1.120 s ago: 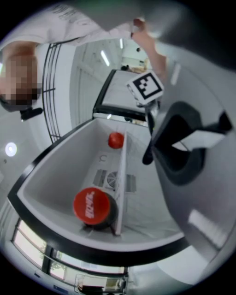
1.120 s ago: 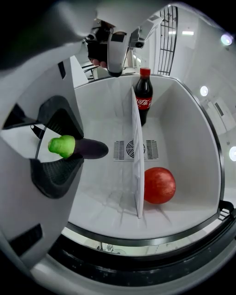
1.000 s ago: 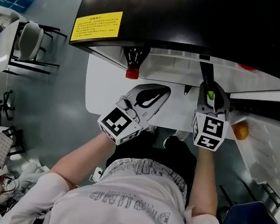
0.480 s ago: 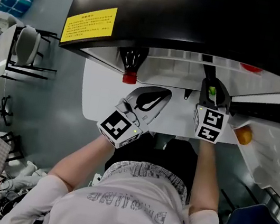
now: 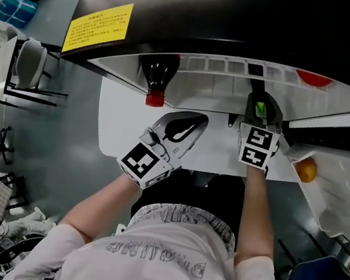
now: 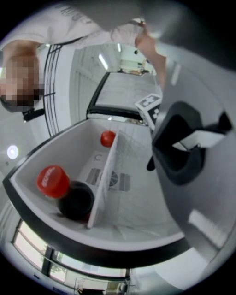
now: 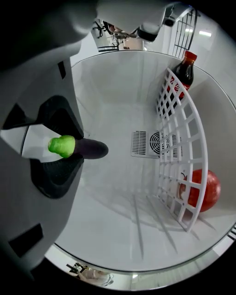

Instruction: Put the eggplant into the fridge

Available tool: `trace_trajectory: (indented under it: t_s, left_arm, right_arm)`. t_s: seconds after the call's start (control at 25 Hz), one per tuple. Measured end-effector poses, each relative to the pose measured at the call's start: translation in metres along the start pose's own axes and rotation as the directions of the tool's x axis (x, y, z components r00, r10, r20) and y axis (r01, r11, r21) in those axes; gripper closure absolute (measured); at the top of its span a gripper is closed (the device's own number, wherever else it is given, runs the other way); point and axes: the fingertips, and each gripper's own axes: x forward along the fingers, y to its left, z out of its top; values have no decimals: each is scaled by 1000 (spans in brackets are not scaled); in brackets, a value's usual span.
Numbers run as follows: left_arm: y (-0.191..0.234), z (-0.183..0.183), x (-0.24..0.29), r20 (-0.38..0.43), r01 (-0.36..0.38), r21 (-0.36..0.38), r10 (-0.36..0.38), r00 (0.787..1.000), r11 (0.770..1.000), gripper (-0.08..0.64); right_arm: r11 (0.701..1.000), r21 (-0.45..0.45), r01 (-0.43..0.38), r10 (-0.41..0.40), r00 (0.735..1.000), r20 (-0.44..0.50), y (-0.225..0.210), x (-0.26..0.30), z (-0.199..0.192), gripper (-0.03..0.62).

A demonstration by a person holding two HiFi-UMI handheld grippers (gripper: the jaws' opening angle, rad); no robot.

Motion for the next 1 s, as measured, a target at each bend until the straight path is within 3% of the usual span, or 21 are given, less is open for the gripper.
trace_trajectory:
  t_s: [0.52,1.0]
  left_arm:
    - [1,-15,0,8,14,0,-14,1000,1000,552]
    - [1,-23,4,13,42,-5,-42,999,999,552]
  right_arm:
    - [992,-83,90,-94,994,-53,-4,19,-17,460]
    - [985,-123,119,-128,990,-65,-5,26,-24,460]
